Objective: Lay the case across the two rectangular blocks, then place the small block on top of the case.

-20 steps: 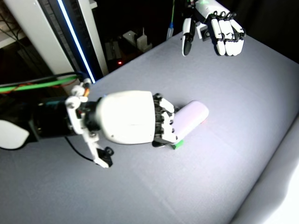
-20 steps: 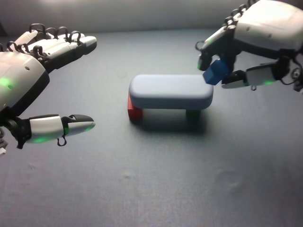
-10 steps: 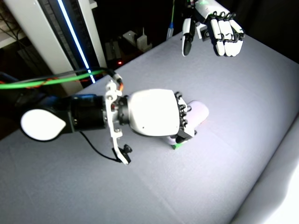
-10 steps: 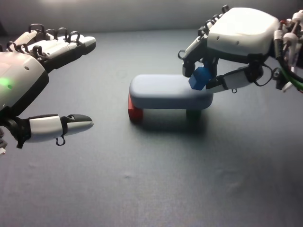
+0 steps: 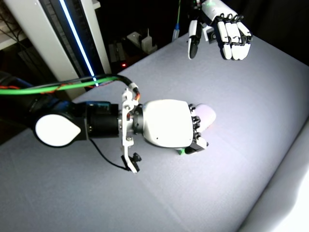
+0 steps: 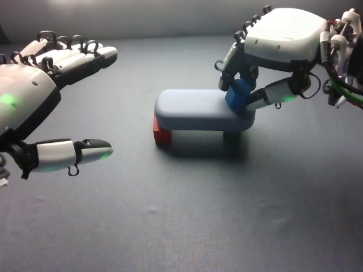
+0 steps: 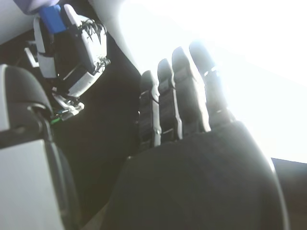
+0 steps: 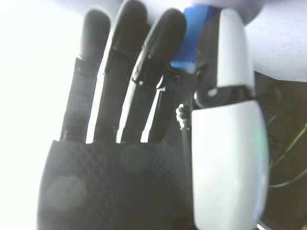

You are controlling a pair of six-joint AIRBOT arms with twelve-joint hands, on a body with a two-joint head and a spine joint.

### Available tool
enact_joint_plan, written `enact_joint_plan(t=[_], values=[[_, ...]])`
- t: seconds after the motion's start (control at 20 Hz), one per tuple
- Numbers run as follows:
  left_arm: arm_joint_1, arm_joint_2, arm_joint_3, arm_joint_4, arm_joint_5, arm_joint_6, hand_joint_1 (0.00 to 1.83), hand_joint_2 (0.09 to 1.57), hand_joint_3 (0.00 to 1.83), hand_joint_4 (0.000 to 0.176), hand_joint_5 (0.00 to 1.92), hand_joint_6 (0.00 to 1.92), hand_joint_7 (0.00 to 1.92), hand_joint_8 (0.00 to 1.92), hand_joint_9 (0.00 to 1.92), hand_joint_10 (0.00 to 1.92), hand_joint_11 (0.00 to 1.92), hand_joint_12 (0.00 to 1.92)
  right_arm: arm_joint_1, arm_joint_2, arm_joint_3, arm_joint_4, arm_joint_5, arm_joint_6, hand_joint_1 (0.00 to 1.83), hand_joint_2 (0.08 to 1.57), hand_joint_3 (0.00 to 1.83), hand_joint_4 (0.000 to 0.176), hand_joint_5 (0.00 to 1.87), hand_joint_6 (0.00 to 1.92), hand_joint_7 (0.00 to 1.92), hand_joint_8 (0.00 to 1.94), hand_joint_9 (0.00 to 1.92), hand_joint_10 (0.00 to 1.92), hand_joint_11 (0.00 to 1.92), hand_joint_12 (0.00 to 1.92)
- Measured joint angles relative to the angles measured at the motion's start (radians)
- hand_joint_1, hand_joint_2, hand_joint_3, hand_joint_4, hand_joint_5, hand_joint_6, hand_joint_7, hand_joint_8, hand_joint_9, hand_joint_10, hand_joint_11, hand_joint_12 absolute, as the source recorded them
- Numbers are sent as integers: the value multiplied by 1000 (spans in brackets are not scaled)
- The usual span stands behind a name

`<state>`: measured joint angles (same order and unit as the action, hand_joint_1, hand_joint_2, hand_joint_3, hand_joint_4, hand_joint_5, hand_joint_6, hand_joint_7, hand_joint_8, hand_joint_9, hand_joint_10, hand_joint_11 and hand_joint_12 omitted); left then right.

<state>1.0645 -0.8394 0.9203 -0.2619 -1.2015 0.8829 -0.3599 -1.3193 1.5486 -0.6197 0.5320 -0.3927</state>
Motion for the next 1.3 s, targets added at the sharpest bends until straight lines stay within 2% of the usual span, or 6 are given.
enact_joint_plan(t=[0.4, 0.45, 0.55, 1.0, 1.25, 1.3], values=[[-2, -6, 1, 2, 3, -3, 903, 943, 2, 0, 339, 1, 331, 4, 335, 5, 0, 906, 7, -2, 0, -17, -14, 0, 1250, 1085, 2, 0, 909, 992, 1174, 754, 1141, 212, 615, 1150], [-2, -6, 1, 2, 2, -6, 907, 938, 0, 6, 342, 1, 331, 2, 330, 2, 0, 880, 7, -2, 0, -18, -14, 0, 1163, 1019, 0, 0, 820, 445, 1014, 372, 1077, 137, 635, 1119], [-2, -6, 1, -1, 2, -6, 908, 938, 0, 0, 355, 2, 340, 2, 333, 2, 0, 931, 7, -2, 0, -18, -16, 0, 1127, 993, 0, 0, 843, 68, 986, 57, 1001, 48, 571, 1126], [-2, -6, 1, 0, 1, -10, 937, 932, 0, 0, 356, 1, 364, 4, 369, 7, 0, 974, 12, -2, 0, -21, -23, 0, 1034, 963, 0, 4, 561, 0, 593, 0, 653, 0, 206, 1134], [-2, -6, 1, 0, -1, -14, 930, 938, 1, 0, 348, 2, 371, 3, 374, 6, 0, 977, 32, -1, -6, -20, -23, 0, 961, 947, 0, 130, 234, 0, 303, 0, 324, 1, 7, 1053], [-2, -6, 1, 0, -1, -14, 918, 937, 0, 1, 350, 2, 374, 3, 377, 5, 0, 997, 33, 3, -11, -20, -21, 0, 952, 947, 0, 130, 200, 3, 268, 3, 287, 3, 1, 953]])
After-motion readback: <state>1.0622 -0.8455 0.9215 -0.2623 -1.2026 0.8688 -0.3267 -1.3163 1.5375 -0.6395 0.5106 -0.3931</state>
